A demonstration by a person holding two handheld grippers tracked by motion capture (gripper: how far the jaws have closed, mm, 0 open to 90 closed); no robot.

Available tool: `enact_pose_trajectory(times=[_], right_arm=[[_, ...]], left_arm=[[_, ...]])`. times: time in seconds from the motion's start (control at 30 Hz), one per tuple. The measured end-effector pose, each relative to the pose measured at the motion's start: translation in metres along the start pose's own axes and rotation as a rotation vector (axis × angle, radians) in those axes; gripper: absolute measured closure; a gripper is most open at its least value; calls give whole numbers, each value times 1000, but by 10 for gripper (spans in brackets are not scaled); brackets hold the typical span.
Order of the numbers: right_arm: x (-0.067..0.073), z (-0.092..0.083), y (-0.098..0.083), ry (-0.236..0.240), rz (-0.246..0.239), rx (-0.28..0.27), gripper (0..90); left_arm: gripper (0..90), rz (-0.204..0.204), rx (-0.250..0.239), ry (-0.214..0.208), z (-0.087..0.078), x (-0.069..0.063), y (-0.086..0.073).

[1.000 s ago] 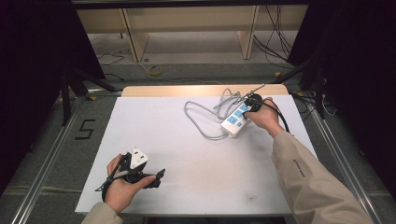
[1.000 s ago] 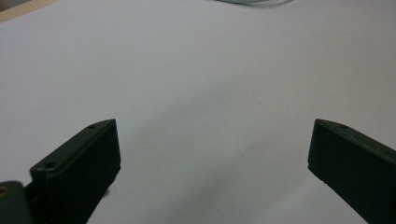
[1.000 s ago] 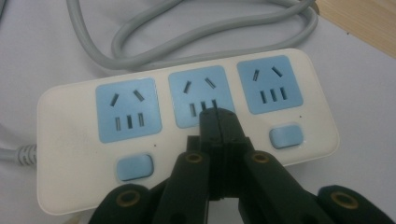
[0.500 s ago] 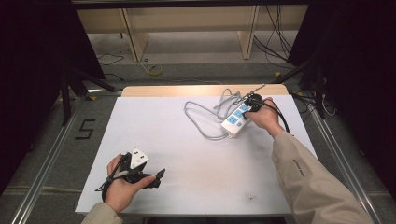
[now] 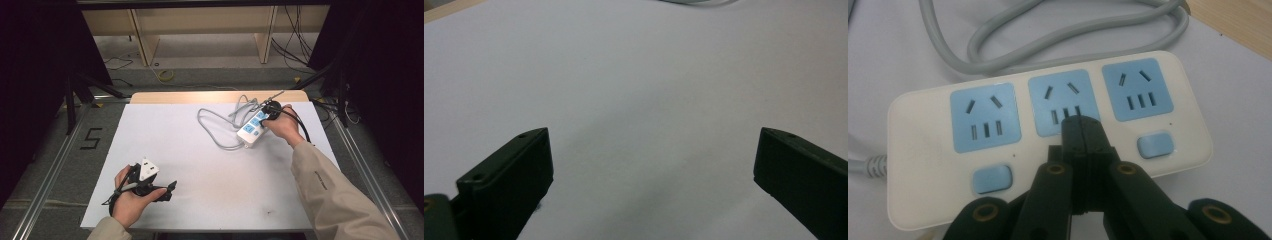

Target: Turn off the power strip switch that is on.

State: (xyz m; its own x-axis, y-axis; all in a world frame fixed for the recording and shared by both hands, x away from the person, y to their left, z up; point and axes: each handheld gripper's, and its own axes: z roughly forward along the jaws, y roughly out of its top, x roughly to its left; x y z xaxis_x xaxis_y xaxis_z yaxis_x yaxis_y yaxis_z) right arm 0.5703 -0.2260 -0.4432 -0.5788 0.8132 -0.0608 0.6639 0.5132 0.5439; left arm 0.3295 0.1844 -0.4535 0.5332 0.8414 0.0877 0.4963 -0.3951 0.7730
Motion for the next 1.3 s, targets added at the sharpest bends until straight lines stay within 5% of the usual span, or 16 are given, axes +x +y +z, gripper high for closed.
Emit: enact_pose_trajectory(times=[1.3], right_arm=[[0,-1,-2,-1,8,-18,900]], left_arm=[[22,1,2,-2,1,0,0]])
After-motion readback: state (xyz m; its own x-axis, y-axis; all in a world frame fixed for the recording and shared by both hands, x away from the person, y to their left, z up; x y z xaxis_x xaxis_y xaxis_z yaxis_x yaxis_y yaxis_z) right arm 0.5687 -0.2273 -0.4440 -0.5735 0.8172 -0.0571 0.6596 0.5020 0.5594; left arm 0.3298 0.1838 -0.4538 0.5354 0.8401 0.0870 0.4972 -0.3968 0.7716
